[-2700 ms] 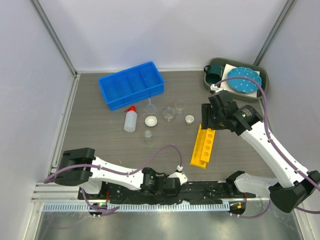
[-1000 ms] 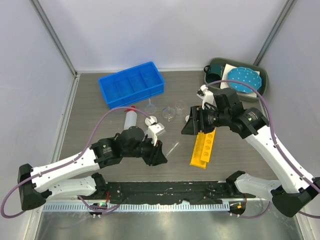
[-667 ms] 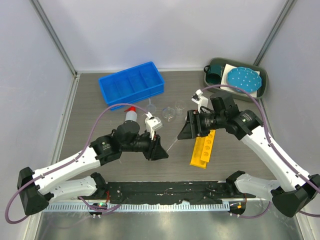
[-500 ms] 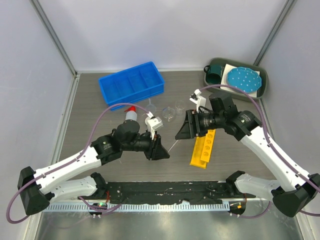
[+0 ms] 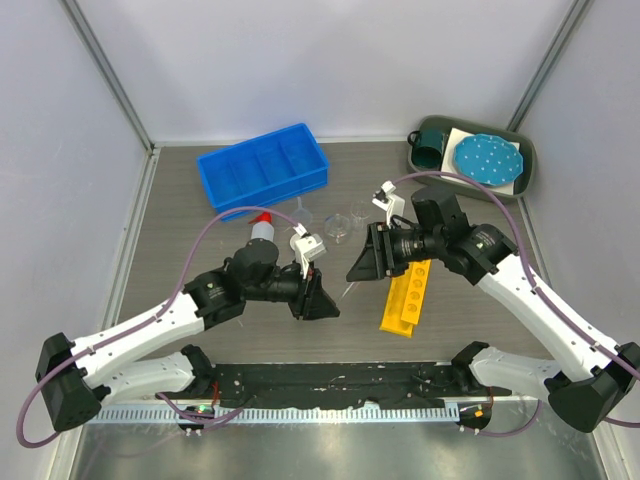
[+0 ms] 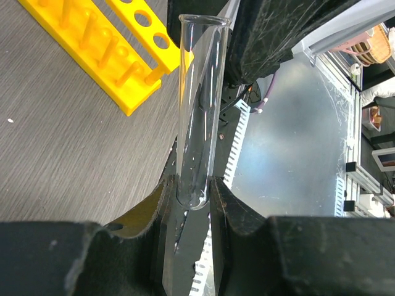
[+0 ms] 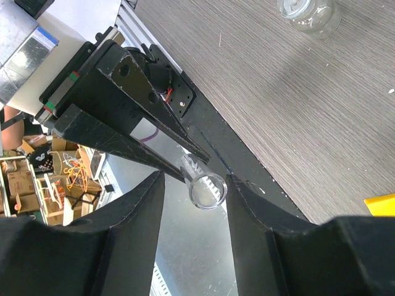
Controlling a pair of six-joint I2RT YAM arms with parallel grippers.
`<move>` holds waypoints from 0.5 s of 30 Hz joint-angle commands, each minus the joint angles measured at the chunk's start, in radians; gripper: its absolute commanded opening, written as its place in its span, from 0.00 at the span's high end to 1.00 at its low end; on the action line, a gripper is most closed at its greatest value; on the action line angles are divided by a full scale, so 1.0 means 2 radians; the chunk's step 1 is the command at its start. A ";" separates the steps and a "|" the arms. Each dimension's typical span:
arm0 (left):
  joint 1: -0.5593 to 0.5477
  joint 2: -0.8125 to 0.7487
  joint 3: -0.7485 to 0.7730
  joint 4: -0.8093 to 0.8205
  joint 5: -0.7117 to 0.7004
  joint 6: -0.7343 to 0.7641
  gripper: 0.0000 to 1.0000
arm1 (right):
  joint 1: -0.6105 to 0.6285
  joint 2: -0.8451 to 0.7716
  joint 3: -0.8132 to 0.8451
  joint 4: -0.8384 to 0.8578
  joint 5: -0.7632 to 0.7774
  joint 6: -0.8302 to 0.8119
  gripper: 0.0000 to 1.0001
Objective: Organize the chemistry lab equipment
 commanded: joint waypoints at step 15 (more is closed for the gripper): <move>0.007 -0.008 -0.003 0.026 0.009 -0.010 0.83 | 0.010 -0.001 0.010 0.021 0.003 0.007 0.71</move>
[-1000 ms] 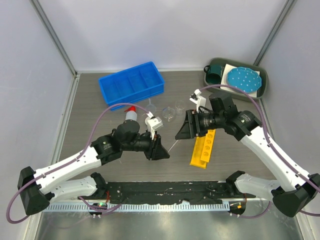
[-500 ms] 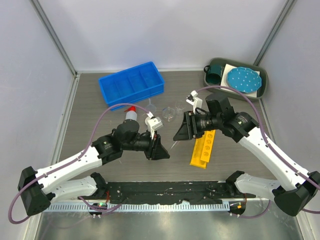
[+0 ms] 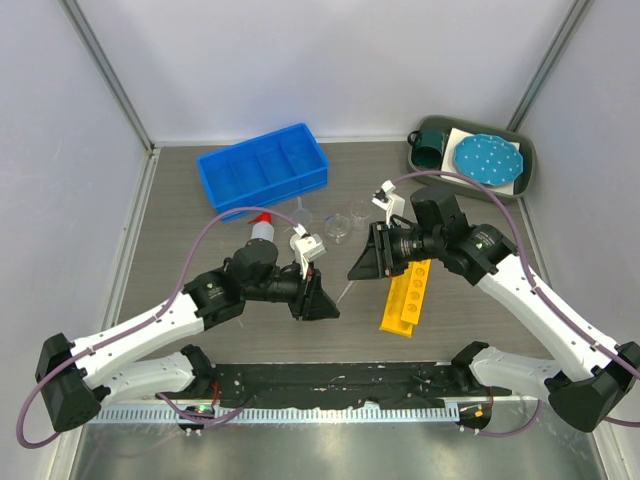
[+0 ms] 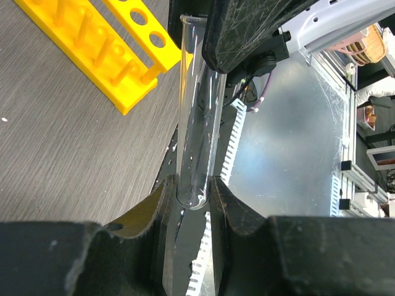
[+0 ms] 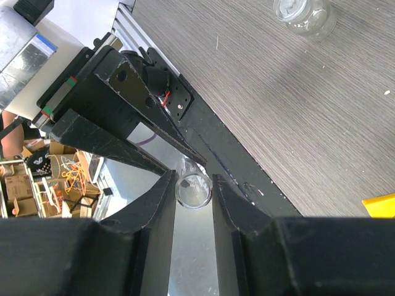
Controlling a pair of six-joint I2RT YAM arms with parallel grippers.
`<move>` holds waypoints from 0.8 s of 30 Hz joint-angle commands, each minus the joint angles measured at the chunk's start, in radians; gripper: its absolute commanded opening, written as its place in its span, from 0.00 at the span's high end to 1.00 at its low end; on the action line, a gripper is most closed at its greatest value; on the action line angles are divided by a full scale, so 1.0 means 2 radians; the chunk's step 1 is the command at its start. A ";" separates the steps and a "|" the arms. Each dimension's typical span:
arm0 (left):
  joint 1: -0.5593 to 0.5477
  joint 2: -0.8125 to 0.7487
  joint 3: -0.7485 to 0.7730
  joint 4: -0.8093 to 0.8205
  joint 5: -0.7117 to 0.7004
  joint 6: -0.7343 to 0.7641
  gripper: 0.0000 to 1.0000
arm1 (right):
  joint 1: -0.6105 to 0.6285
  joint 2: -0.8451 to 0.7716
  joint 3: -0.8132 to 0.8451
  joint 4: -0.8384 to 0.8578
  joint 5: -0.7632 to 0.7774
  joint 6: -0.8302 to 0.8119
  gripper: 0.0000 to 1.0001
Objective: Organize the chemistry lab equipment
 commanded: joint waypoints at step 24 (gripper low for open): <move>0.005 -0.066 0.078 -0.178 -0.210 -0.010 0.01 | 0.003 0.016 0.127 -0.161 0.347 -0.041 0.77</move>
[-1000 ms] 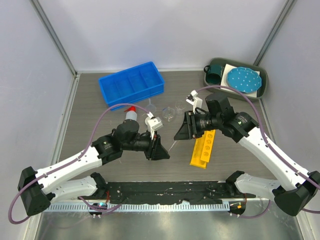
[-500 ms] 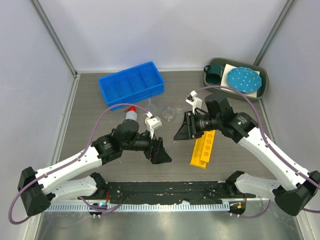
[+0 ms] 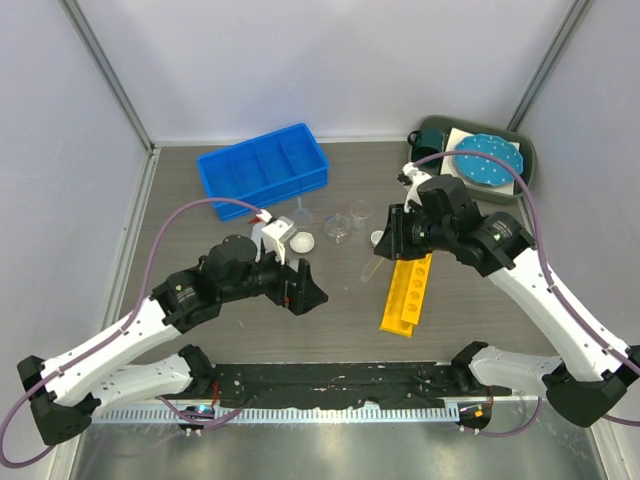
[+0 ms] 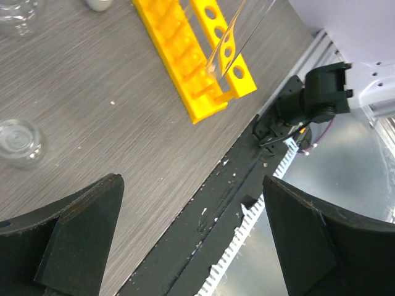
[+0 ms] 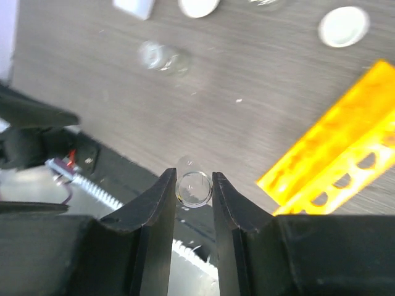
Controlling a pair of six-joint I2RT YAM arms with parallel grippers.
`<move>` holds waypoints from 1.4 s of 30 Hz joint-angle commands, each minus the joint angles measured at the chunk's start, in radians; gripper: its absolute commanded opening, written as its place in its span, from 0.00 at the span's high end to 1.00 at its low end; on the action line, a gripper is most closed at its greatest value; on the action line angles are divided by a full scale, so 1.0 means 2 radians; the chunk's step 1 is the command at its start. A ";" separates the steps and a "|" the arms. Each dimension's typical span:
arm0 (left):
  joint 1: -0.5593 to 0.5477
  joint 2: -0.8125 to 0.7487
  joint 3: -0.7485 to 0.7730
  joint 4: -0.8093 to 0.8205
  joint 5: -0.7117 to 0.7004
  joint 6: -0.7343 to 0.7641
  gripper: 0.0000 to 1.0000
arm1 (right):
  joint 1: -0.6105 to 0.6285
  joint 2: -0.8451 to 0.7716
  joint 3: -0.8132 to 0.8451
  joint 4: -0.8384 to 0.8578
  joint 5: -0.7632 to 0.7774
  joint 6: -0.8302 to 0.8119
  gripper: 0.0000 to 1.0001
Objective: Organize the chemistry lab equipment
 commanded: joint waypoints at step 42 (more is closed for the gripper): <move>0.001 -0.021 -0.007 -0.059 -0.060 -0.003 0.03 | -0.029 0.013 -0.053 -0.055 0.333 0.031 0.79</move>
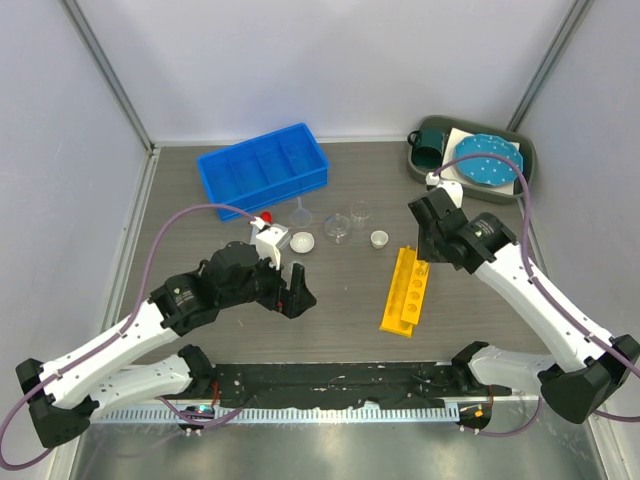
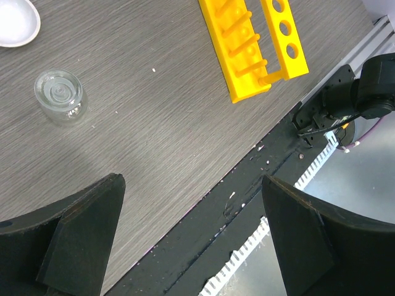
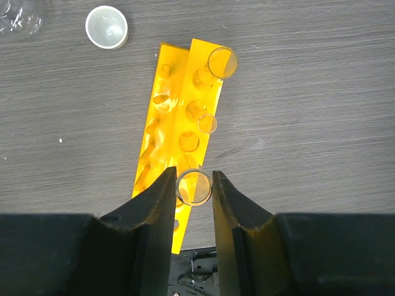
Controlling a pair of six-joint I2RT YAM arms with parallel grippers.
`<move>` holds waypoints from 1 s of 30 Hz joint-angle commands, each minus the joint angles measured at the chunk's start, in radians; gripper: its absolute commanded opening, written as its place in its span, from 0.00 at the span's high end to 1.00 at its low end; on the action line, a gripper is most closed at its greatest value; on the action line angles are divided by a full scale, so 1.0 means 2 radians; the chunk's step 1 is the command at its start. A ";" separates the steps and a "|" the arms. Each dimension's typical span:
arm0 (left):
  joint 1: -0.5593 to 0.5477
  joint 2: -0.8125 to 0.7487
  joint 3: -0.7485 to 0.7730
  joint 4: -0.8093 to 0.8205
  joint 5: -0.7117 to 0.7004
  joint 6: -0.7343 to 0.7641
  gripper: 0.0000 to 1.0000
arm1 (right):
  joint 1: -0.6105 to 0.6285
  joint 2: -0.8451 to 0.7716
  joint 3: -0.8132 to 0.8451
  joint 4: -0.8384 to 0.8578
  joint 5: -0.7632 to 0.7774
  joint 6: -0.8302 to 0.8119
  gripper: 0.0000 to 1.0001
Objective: Organize the chemistry lab equipment
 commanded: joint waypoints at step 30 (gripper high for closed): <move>0.002 -0.009 0.003 0.014 0.009 0.004 0.04 | -0.005 0.010 -0.050 0.061 0.038 0.003 0.80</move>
